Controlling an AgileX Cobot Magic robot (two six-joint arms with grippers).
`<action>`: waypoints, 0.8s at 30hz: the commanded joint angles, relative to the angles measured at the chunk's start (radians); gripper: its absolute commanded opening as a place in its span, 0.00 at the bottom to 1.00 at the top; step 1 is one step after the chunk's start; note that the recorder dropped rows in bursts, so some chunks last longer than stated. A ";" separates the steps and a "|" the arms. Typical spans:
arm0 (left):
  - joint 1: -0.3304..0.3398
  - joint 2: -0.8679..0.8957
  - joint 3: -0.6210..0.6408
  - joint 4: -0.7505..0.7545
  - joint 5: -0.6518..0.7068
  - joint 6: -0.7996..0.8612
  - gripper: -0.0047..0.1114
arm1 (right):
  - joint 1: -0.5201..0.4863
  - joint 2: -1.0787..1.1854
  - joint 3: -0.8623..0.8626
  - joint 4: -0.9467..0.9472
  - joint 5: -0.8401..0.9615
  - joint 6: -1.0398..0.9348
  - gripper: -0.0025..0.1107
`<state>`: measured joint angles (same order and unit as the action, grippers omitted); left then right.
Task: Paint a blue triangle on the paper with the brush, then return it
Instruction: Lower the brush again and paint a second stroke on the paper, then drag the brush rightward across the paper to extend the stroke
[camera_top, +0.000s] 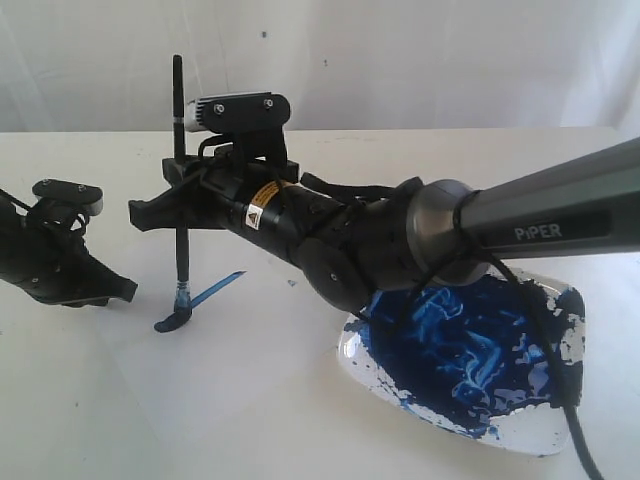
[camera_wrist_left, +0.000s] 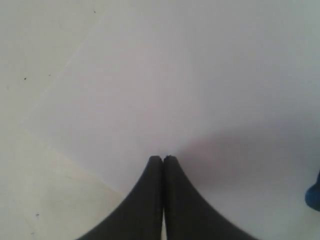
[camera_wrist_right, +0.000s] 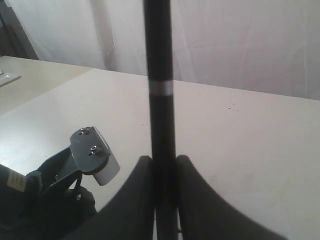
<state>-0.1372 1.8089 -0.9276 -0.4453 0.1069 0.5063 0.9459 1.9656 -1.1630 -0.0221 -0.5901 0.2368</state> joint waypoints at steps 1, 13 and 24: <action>-0.005 -0.003 -0.003 -0.006 0.013 -0.003 0.04 | 0.000 -0.020 -0.002 0.071 0.048 -0.090 0.02; -0.005 -0.003 -0.003 -0.006 0.013 -0.003 0.04 | 0.000 -0.047 -0.002 0.326 0.113 -0.362 0.02; -0.005 -0.003 -0.003 -0.006 0.013 -0.003 0.04 | 0.000 -0.073 -0.002 0.536 0.125 -0.591 0.02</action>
<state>-0.1372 1.8089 -0.9276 -0.4453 0.1069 0.5063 0.9459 1.9030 -1.1630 0.4544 -0.4704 -0.2878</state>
